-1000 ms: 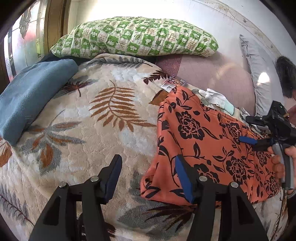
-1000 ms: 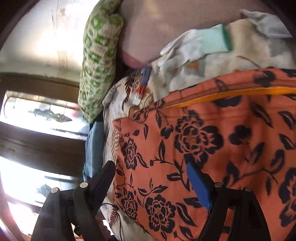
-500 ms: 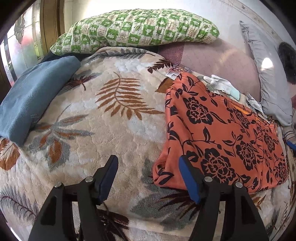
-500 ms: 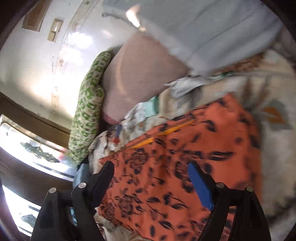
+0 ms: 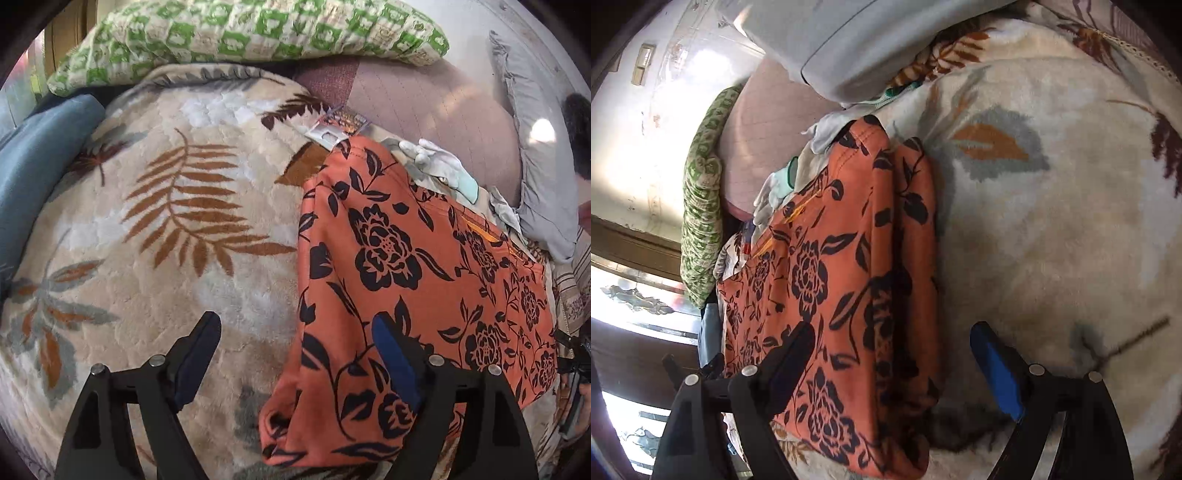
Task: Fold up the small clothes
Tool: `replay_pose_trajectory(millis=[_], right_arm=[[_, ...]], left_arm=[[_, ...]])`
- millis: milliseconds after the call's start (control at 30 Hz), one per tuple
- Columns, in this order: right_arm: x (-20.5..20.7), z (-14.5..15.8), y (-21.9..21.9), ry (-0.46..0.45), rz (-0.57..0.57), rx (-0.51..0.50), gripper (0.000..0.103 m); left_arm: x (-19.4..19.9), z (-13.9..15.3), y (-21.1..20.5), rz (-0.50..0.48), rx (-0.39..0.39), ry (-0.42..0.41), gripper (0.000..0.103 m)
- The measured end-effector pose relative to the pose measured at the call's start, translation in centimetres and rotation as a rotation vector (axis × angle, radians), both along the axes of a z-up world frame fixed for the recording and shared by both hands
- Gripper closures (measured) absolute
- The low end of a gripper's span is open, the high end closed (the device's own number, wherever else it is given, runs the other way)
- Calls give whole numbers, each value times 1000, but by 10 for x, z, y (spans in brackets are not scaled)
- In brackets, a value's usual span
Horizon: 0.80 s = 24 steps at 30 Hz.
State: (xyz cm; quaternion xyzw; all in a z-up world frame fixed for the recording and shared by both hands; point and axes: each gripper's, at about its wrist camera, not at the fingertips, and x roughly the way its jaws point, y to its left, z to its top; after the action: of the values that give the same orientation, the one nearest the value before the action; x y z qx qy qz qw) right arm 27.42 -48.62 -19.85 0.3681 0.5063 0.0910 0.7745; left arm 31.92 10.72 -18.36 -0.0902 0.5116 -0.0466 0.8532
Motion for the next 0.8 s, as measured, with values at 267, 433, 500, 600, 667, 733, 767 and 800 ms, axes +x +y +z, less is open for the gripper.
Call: replay_pose_trajectory(millis=[267, 433, 500, 600, 667, 733, 767, 800], right_arm=[[2, 8, 9, -33, 45, 82, 16], [7, -5, 7, -29, 23, 158, 17], [7, -3, 11, -37, 40, 167, 21], [10, -5, 14, -29, 51, 135, 23], [13, -14, 12, -4, 34, 157, 23], [14, -14, 11, -9, 31, 177, 23], [15, -14, 13, -9, 35, 174, 23], [16, -13, 15, -12, 44, 164, 29]], left_arm=[[21, -9, 6, 10, -172, 12, 19], [32, -19, -2, -29, -189, 49, 41], [37, -23, 1, -36, -245, 88, 88], [38, -24, 3, -50, -247, 81, 88], [37, -24, 2, -51, -238, 72, 80], [38, -27, 2, -62, -274, 65, 54], [39, -27, 1, -82, -306, 58, 41], [40, -27, -4, -81, -299, 52, 41]])
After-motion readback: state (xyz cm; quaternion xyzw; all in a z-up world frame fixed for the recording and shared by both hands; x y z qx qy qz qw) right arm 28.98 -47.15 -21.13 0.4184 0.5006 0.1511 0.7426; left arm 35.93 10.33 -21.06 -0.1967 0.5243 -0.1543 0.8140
